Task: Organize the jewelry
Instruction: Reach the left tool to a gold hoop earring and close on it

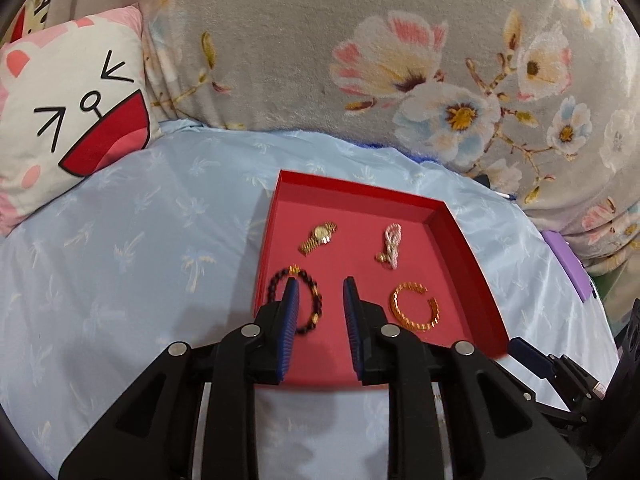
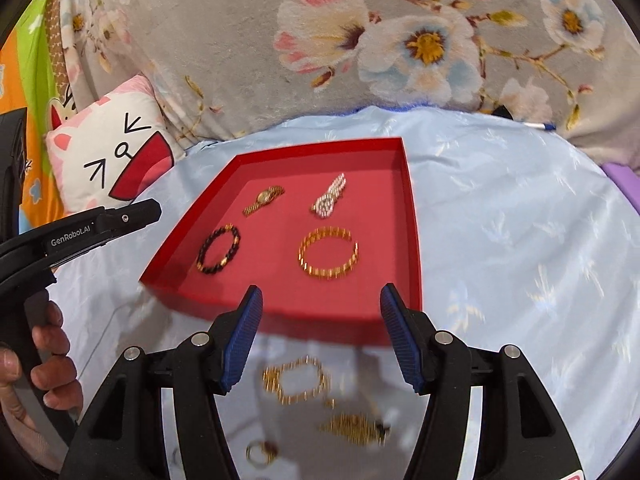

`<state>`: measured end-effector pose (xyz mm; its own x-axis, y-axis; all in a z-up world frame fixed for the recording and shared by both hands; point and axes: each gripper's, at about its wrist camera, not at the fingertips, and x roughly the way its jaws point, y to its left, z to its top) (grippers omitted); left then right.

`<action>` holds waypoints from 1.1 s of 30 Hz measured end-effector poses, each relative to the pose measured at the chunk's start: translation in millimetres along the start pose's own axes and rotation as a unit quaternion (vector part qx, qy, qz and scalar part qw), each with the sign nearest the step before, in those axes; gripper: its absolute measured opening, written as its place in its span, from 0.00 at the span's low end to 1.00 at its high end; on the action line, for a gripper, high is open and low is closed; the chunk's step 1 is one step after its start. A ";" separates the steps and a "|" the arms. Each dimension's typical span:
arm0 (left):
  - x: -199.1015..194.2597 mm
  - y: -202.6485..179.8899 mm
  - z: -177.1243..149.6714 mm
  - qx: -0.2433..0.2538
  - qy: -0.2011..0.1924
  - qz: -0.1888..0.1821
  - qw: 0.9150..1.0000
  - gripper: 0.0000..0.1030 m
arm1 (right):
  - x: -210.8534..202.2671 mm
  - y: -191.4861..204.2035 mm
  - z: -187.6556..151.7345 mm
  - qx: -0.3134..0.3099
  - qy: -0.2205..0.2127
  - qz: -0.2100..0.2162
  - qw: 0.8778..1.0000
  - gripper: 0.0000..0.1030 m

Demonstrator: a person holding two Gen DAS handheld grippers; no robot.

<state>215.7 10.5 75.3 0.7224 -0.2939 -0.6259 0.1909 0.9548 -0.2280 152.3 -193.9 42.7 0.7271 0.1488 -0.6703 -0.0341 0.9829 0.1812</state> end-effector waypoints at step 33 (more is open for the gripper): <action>-77.5 -8.0 -156.2 0.032 0.088 -0.011 0.996 0.43 | -82.4 13.7 -139.1 0.009 0.071 0.008 0.997 0.58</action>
<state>54.3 18.6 9.1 0.5911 -0.3133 -0.7433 0.2525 0.9470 -0.1984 -3.4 -177.5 0.3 0.6219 0.1788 -0.7624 -0.0303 0.9784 0.2047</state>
